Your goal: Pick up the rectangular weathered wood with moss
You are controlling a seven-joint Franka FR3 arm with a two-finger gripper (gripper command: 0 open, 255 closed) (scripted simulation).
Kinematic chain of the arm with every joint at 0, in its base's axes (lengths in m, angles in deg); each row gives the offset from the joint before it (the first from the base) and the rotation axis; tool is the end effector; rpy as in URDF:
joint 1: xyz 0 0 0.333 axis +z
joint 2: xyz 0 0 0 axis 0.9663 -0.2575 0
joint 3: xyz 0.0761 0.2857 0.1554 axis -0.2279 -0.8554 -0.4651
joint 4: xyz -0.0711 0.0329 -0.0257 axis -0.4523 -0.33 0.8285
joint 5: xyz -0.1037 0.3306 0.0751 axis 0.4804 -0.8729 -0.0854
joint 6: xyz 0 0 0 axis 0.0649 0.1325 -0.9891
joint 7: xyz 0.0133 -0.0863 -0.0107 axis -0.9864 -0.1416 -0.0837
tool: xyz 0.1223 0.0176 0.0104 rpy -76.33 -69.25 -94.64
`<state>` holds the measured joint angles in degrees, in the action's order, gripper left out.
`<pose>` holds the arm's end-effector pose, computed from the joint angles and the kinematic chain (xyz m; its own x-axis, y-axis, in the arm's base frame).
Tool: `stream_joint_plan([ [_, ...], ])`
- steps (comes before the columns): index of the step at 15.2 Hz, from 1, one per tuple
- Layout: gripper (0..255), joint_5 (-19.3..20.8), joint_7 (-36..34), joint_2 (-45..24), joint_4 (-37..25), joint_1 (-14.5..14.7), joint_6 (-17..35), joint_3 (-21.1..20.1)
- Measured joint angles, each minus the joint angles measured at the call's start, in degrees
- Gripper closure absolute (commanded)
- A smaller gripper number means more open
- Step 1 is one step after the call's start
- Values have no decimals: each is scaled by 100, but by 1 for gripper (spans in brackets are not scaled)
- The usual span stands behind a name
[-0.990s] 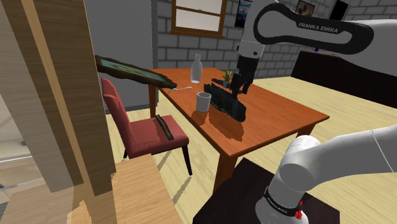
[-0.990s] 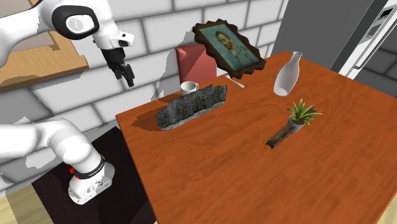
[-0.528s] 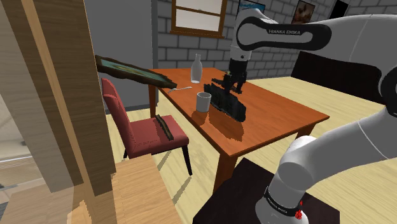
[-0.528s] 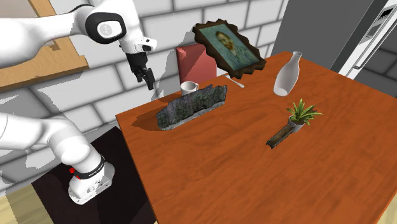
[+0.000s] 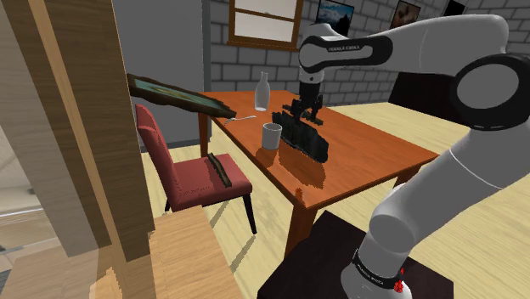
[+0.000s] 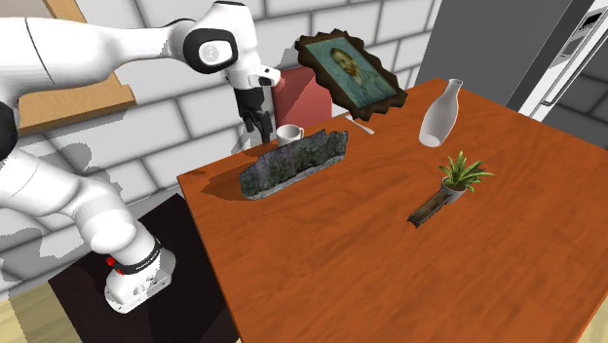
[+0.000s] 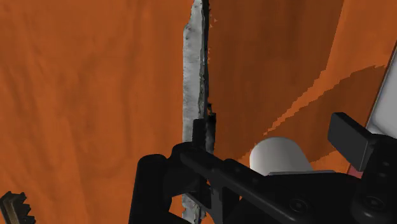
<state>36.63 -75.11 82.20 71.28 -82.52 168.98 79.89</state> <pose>0.3786 -0.1535 0.5783 0.9698 -0.2439 -0.0041 -0.2421 -0.9644 0.1069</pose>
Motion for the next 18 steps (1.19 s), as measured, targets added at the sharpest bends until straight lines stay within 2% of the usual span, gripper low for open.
stream_joint_plan([
  [6, 0, 97, -19, -1072, -779, -200, 289, 268],
  [14, 0, 127, -85, -1219, -347, -238, 864, 321],
  [15, 255, 130, -92, -1211, -315, -237, 888, 320],
  [18, 255, 134, -95, -1200, -287, -239, 908, 321],
])
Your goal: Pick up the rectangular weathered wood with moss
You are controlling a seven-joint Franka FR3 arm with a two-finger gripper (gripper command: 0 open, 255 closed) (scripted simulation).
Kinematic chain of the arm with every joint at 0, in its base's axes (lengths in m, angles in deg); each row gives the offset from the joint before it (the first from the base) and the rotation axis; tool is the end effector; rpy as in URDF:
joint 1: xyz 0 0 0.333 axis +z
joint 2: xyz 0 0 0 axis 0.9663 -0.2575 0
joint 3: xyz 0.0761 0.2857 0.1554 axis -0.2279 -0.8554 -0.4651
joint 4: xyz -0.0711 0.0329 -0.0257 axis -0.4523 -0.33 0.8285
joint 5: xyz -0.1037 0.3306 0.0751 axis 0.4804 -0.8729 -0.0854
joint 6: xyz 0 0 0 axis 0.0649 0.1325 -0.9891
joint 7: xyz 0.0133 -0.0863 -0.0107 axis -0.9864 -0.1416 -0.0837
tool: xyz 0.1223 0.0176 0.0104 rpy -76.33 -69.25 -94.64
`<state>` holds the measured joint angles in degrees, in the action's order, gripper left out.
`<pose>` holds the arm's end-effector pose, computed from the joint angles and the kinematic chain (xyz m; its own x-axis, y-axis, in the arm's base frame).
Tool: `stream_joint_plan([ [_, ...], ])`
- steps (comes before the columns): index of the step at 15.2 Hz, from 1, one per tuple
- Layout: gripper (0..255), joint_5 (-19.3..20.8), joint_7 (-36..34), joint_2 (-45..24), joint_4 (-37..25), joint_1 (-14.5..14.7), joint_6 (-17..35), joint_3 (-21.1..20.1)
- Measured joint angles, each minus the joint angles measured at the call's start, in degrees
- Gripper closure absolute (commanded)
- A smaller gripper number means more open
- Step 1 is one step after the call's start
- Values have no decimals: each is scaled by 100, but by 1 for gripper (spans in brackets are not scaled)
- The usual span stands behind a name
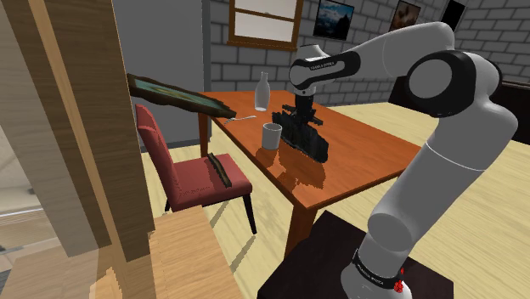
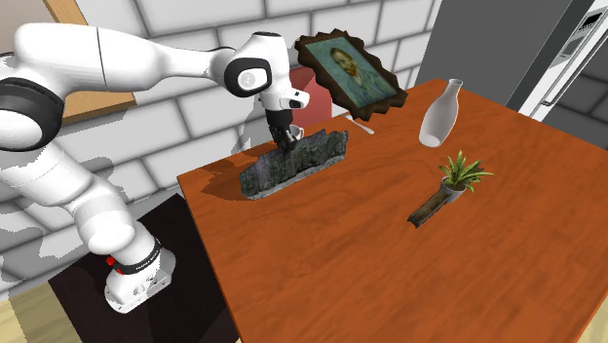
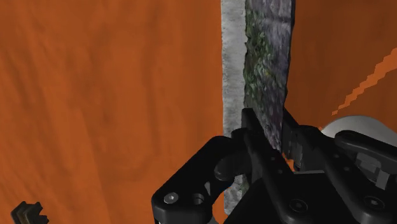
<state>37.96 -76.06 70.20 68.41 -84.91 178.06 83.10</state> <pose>0.4300 -0.2120 0.5232 0.9441 -0.3295 -0.0053 -0.3249 -0.9335 0.1517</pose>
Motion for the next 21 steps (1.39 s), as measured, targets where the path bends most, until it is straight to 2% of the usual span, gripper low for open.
stream_joint_plan([
  [8, 255, -2, -6, 0, -26, 5, -26, -6],
  [21, 255, -44, 120, 21, -941, 27, -957, -41],
])
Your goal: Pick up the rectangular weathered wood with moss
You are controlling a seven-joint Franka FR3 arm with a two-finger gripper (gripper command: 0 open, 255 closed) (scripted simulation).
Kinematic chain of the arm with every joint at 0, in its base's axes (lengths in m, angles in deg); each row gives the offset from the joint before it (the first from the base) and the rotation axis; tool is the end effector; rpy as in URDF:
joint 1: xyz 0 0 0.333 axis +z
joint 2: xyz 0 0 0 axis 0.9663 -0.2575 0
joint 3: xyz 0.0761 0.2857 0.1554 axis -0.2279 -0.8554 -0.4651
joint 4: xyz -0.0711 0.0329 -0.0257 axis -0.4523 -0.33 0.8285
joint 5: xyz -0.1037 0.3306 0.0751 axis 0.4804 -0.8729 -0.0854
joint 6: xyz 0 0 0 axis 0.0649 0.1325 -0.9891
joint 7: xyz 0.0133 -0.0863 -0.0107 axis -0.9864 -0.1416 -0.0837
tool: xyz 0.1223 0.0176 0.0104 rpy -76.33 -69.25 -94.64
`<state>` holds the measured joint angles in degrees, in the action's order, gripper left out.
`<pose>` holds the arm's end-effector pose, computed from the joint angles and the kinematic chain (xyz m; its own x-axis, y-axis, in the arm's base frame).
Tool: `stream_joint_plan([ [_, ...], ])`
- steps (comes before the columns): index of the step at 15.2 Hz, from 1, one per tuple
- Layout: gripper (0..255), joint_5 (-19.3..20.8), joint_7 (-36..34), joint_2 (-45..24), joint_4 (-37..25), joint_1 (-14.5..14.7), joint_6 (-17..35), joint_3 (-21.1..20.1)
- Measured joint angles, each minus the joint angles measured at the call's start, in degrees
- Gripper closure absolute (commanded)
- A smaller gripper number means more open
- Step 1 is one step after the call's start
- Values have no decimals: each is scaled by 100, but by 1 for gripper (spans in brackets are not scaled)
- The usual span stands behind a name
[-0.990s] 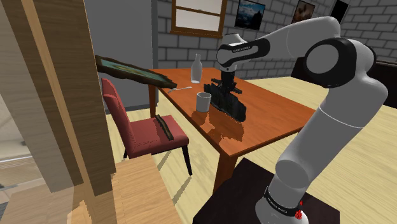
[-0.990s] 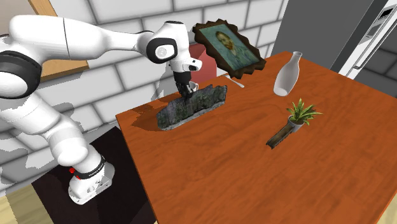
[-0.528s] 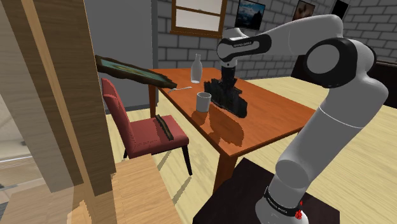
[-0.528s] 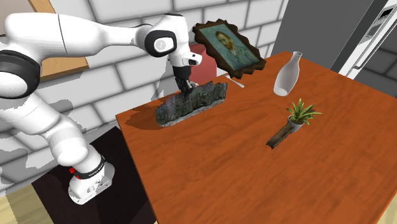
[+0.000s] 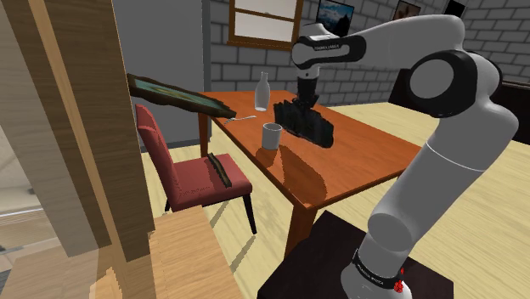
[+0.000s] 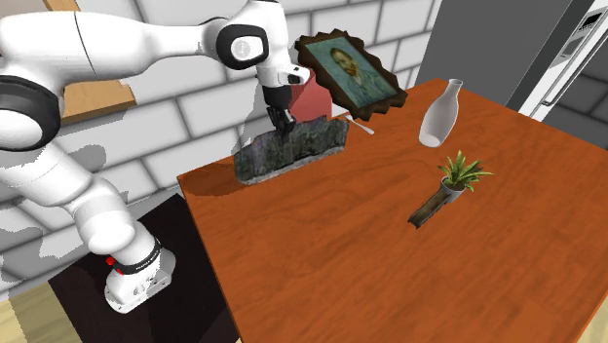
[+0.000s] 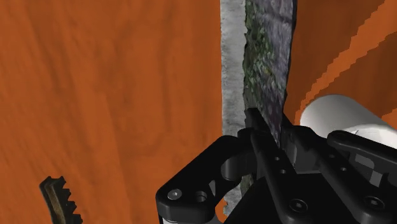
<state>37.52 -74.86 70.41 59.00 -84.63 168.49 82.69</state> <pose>0.4292 -0.2106 0.5830 0.9442 -0.3294 -0.0055 -0.3248 -0.9335 0.1517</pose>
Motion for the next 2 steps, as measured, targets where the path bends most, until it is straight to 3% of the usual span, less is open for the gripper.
stream_joint_plan([
  [2, 255, -6, 14, -8, -134, 5, -125, -7],
])
